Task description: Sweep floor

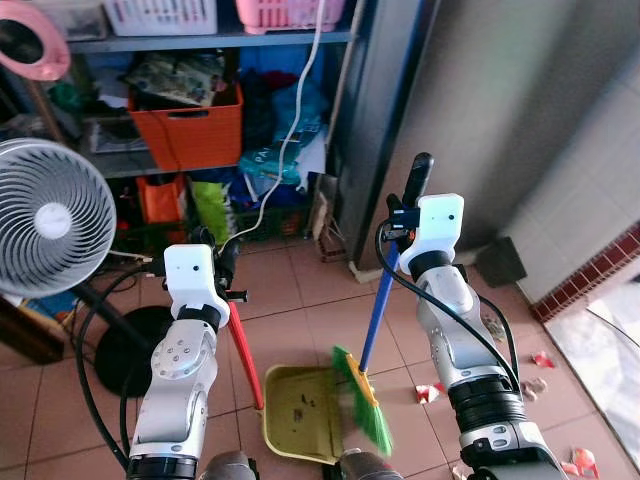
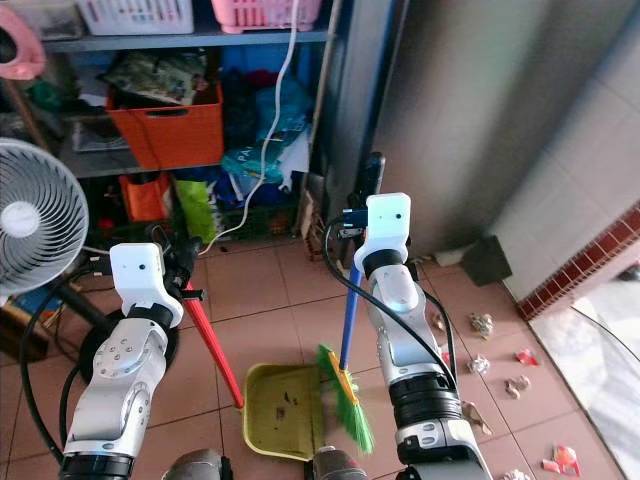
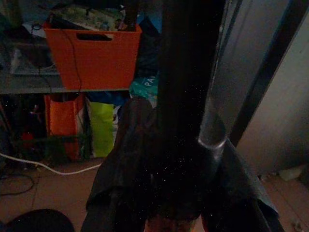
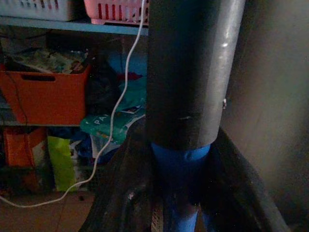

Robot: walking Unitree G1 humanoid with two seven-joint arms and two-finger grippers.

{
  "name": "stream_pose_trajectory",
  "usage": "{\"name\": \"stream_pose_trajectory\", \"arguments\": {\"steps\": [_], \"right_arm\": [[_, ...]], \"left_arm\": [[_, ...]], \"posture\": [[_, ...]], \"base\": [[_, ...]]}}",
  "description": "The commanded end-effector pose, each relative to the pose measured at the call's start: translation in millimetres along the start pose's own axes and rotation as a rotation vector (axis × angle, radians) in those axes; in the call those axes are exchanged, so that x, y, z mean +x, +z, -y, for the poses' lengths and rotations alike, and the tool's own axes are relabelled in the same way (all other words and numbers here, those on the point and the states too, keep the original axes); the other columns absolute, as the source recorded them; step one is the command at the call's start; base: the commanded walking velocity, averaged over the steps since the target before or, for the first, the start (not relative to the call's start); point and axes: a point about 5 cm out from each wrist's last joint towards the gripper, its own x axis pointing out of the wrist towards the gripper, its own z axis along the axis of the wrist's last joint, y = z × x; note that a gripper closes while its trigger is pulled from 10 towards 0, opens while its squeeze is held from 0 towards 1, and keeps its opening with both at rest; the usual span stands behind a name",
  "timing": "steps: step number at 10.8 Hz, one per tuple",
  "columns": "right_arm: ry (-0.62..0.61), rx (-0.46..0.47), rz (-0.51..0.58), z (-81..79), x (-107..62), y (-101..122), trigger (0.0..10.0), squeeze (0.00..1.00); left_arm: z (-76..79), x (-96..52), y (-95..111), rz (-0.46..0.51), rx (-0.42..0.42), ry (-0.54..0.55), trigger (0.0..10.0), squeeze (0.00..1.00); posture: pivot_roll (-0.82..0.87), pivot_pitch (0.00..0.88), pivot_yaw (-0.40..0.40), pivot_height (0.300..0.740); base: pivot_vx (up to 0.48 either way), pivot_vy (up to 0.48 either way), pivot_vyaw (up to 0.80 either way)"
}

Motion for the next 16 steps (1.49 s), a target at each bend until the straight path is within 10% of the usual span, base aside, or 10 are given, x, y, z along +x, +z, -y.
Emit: {"name": "stream_pose_trajectory", "arguments": {"steps": [1,16], "right_arm": [[-0.017,-0.029,0.018,6.0,0.7,5.0,10.0,0.00],[-0.054,-0.046,0.025,13.1,3.3,8.2,10.0,0.00]], "left_arm": [[4.0,4.4,7.7,0.028,-0.015,-0.021,10.0,0.00],[1.5,5.8,9.6,0.020,-0.028,-0.010,10.0,0.00]], "posture": [[0.07,0.000,-0.072,0.740],[0.06,0.000,-0.065,0.740]], "base": [[0.000,0.000,-0.80],[0.000,0.055,-0.77]]}}
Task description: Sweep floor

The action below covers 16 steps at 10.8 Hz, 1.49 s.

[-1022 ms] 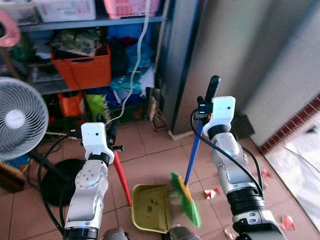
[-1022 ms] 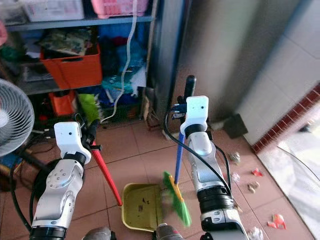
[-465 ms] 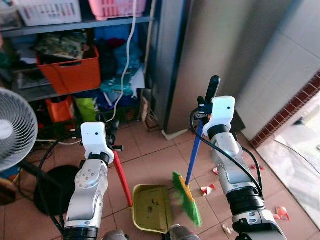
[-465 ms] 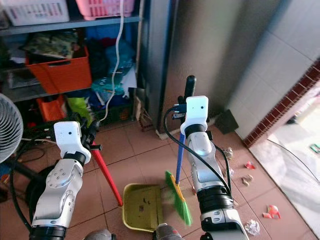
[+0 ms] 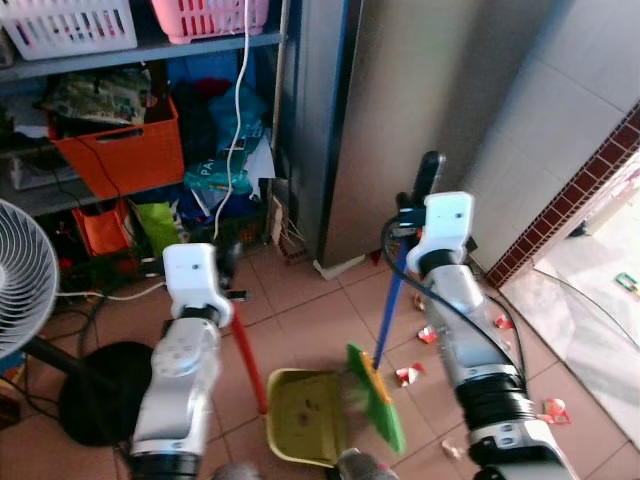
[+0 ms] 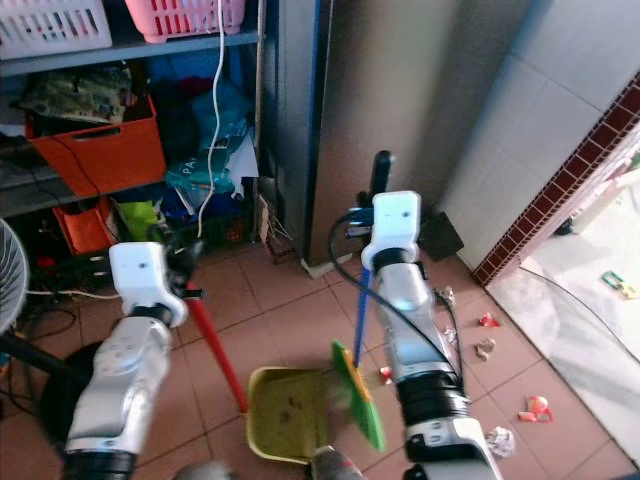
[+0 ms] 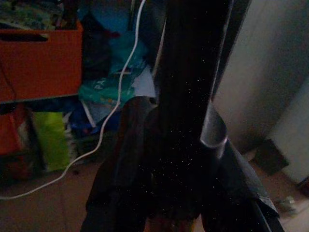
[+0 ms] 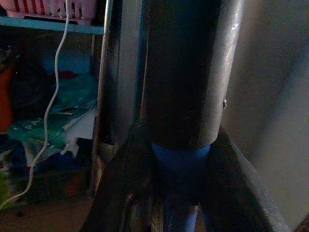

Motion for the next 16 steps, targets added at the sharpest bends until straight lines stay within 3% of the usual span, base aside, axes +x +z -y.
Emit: {"name": "stream_pose_trajectory", "arguments": {"steps": [1,5,7,9,12,16], "right_arm": [[0.013,-0.003,0.027,-4.7,3.2,7,10.0,0.00],[0.027,-0.007,0.035,-7.3,4.0,8,10.0,0.00],[0.024,-0.022,0.048,-6.3,5.1,11,10.0,0.00],[0.017,-0.037,0.055,-4.4,5.1,12,10.0,0.00],[-0.013,-0.052,0.038,-3.2,5.6,8,10.0,0.00],[-0.027,-0.060,0.030,-0.7,3.0,6,10.0,0.00]], "left_arm": [[-5.1,0.8,7,0.028,-0.007,0.009,10.0,0.00],[-3.7,1.9,7,0.029,0.000,0.001,10.0,0.00],[0.4,1.1,11,0.055,-0.026,-0.037,10.0,0.00],[-2.4,3.4,18,0.077,0.034,-0.023,10.0,0.00],[-13.9,2.3,13,0.067,0.040,-0.037,10.0,0.00],[-8.3,0.2,12,0.066,0.012,-0.071,10.0,0.00]], "posture": [[0.06,0.000,-0.064,0.740],[0.07,0.000,-0.067,0.740],[0.07,0.000,-0.066,0.740],[0.06,0.000,-0.064,0.740],[0.07,0.000,-0.062,0.740],[0.06,0.000,-0.061,0.740]], "base": [[0.000,0.480,0.00],[0.000,0.480,0.00],[0.000,0.000,0.00],[0.000,0.000,0.00],[0.000,0.000,-0.80],[0.000,0.000,-0.80]]}}
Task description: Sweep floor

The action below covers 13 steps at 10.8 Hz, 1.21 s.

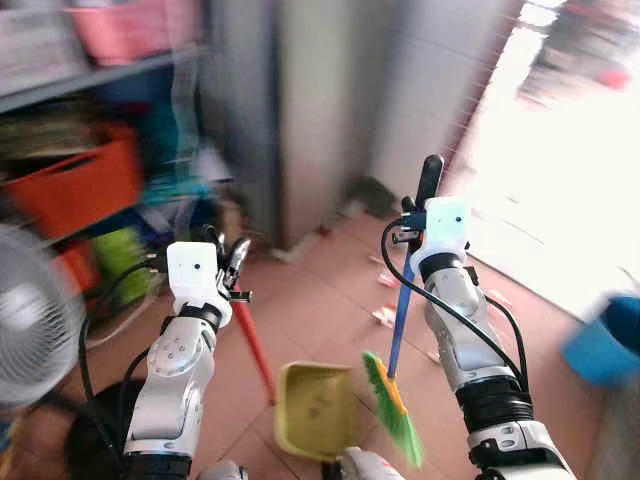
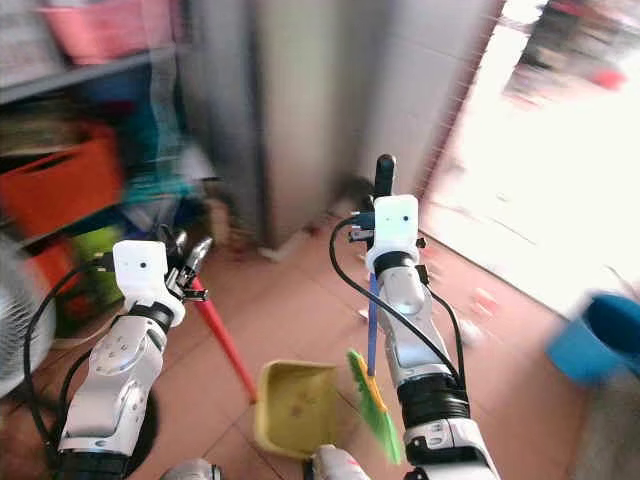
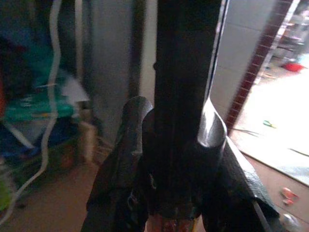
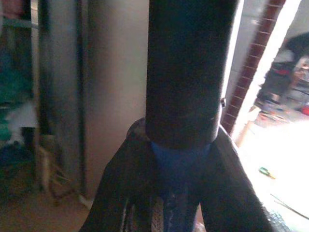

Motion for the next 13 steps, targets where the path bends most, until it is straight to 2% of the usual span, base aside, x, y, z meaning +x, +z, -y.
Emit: {"name": "stream_pose_trajectory", "arguments": {"steps": [1,4,6,10,13], "right_arm": [[-0.016,-0.014,0.036,4.0,2.4,8,10.0,0.00],[-0.113,-0.106,0.017,19.0,3.8,5,10.0,0.00],[-0.146,-0.122,-0.002,24.2,4.2,2,10.0,0.00],[-0.150,-0.124,-0.006,23.4,3.7,0,10.0,0.00],[-0.152,-0.128,-0.008,22.9,3.5,-1,10.0,0.00]], "left_arm": [[-0.6,1.4,11,0.050,0.010,0.000,10.0,0.00],[1.3,1.7,11,0.049,0.002,-0.011,10.0,0.00],[2.5,2.1,11,0.049,0.001,-0.017,10.0,0.00],[3.8,2.3,11,0.045,0.000,-0.022,10.0,0.00],[4.9,2.4,9,0.030,0.006,-0.027,10.0,0.00]], "posture": [[0.06,0.000,-0.061,0.740],[0.06,0.000,-0.061,0.740],[0.06,0.000,-0.060,0.740],[0.06,0.000,-0.057,0.740],[0.06,0.000,-0.059,0.740]], "base": [[0.240,0.000,-0.80],[0.275,0.000,-0.80],[0.281,0.000,-0.80],[0.288,0.000,0.00],[0.390,0.278,0.00]]}}
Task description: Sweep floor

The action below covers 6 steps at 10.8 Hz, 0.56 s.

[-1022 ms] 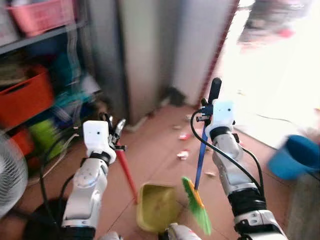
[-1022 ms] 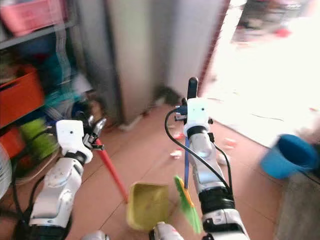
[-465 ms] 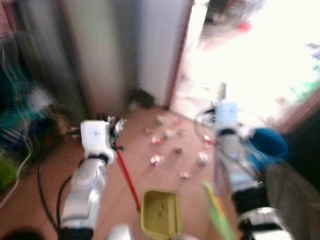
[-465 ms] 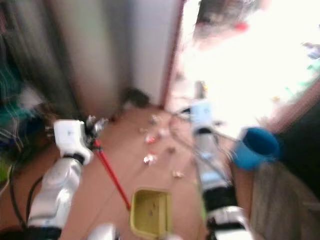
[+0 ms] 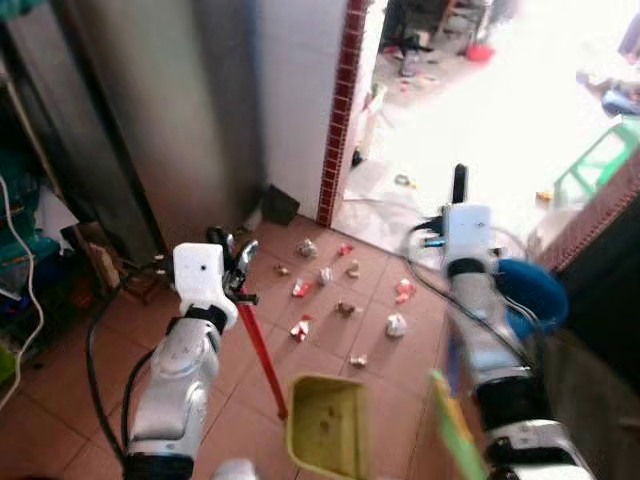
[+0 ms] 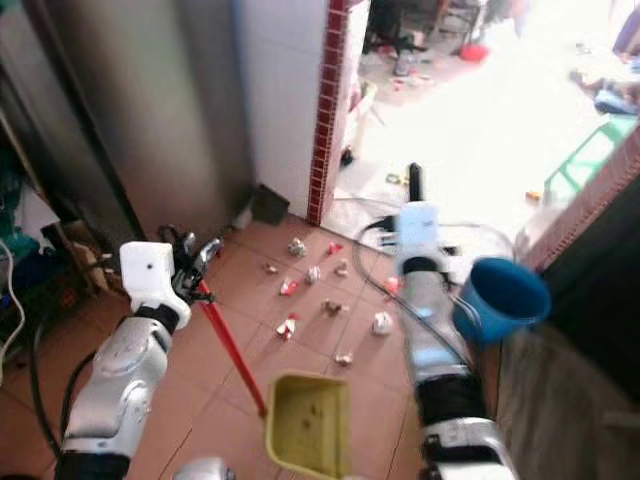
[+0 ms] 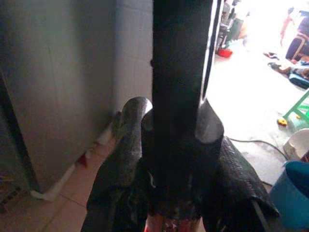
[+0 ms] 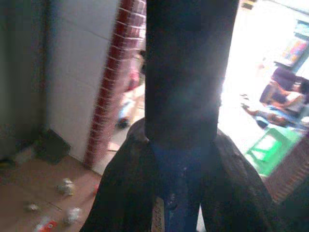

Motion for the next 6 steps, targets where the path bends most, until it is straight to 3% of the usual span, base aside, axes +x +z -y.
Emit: {"name": "stream_pose_trajectory", "arguments": {"steps": [1,5,6], "right_arm": [[-0.008,0.016,0.040,0.9,4.2,10.0,10.0,0.00],[-0.034,-0.010,0.036,3.0,6.3,9.9,10.0,0.00],[-0.046,-0.021,0.029,5.1,6.5,8.3,10.0,0.00]], "left_arm": [[0.1,2.0,9.3,0.030,0.039,-0.002,10.0,0.00],[2.9,1.2,9.7,0.035,0.048,-0.018,10.0,0.00],[4.8,1.0,11.6,0.045,0.063,-0.029,10.0,0.00]], "posture": [[0.06,0.000,-0.059,0.740],[0.06,0.000,-0.060,0.740],[0.07,0.000,-0.063,0.740]], "base": [[0.394,0.270,0.00],[0.394,0.271,0.00],[0.398,0.270,-0.71]]}}
